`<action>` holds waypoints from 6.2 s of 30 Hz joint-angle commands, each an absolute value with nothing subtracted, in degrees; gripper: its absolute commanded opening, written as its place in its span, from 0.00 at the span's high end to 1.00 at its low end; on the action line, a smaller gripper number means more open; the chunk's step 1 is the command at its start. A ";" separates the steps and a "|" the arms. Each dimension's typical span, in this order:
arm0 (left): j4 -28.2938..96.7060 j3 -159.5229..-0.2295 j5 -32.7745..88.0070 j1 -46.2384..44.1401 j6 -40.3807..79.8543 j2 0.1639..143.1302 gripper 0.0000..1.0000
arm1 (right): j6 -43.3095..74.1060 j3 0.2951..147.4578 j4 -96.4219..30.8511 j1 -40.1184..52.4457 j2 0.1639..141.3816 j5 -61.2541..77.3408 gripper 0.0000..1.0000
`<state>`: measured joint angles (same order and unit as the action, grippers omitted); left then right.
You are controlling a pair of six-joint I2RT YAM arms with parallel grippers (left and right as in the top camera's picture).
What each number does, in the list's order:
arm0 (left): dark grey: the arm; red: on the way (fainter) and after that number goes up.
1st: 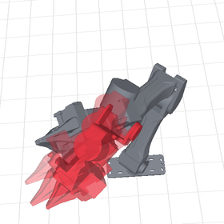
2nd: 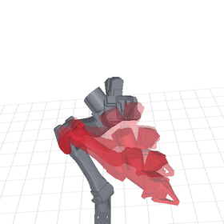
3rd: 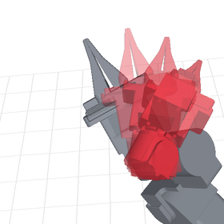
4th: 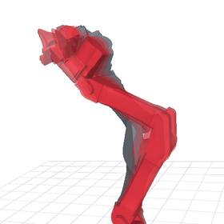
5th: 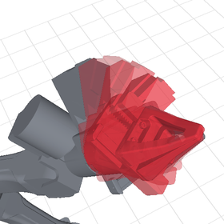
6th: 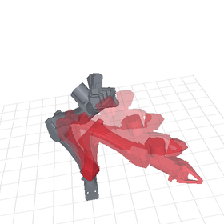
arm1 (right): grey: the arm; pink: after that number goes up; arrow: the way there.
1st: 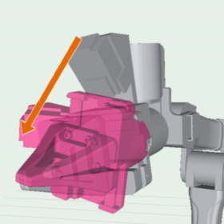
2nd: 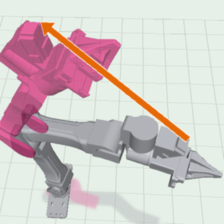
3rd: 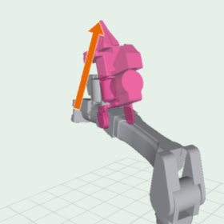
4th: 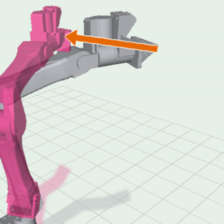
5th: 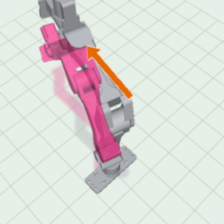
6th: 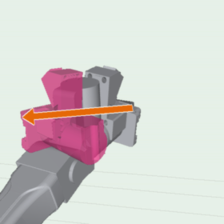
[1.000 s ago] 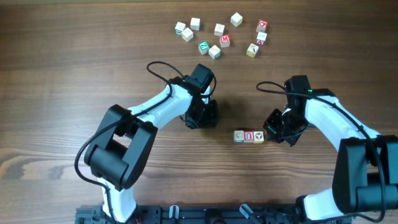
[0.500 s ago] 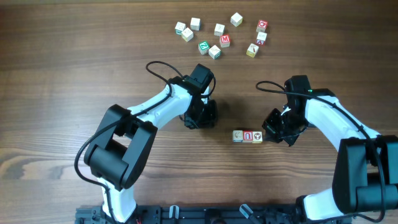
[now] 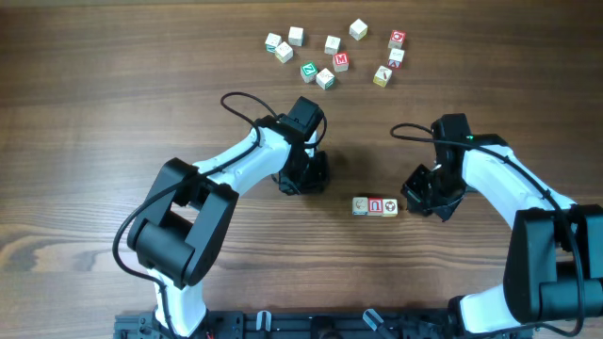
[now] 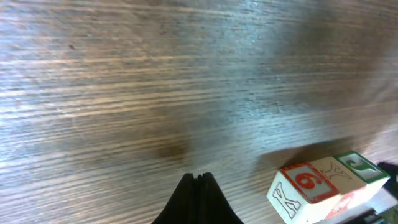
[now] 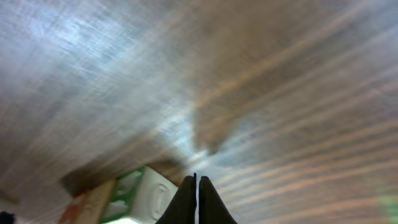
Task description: Form a horizontal line
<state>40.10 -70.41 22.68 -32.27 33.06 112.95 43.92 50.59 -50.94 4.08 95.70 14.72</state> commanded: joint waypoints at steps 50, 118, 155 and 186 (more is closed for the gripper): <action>36.29 -71.24 10.81 -33.87 31.75 113.25 0.96 | 49.71 50.13 -51.66 4.32 96.16 22.61 0.96; 71.16 -71.26 -29.69 -31.27 41.60 45.06 0.80 | 33.01 59.35 -26.37 4.32 60.69 1.19 0.24; 72.29 -71.26 -27.92 -31.27 41.60 45.10 0.00 | 8.91 58.83 -39.68 4.32 64.18 -0.45 0.01; 72.29 -71.26 -27.92 -31.27 41.60 45.10 0.00 | 10.90 3.77 12.67 -0.25 2.26 1.96 0.01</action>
